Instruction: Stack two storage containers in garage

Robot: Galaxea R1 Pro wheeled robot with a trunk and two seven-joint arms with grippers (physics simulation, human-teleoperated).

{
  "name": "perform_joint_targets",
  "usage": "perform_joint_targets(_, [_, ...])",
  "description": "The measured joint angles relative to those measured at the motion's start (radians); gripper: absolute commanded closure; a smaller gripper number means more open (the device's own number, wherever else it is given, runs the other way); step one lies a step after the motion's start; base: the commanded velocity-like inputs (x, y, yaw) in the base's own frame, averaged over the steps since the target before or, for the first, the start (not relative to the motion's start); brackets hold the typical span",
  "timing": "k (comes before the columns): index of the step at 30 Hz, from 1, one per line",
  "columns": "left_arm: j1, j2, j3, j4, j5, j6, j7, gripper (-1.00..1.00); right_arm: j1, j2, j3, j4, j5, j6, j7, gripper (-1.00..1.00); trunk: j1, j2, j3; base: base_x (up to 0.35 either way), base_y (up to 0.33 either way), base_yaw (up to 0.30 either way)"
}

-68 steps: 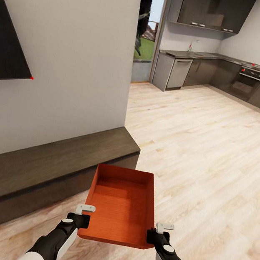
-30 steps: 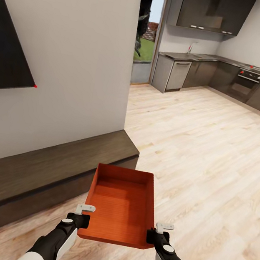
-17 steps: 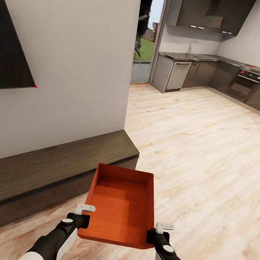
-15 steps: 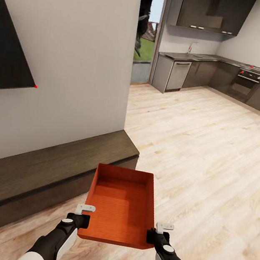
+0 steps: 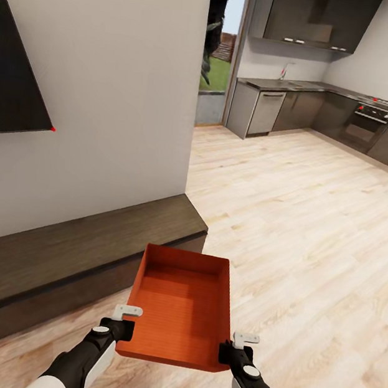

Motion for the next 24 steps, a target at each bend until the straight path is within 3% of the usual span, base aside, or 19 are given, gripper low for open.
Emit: perform_joint_targets(24, [0.000,-0.001,0.001,-0.001,0.000,-0.006,0.000,1.00,0.000,-0.001,0.002,-0.001,-0.001,-0.006,0.000,1.00,0.000,0.000,0.000,0.000,0.000,0.000])
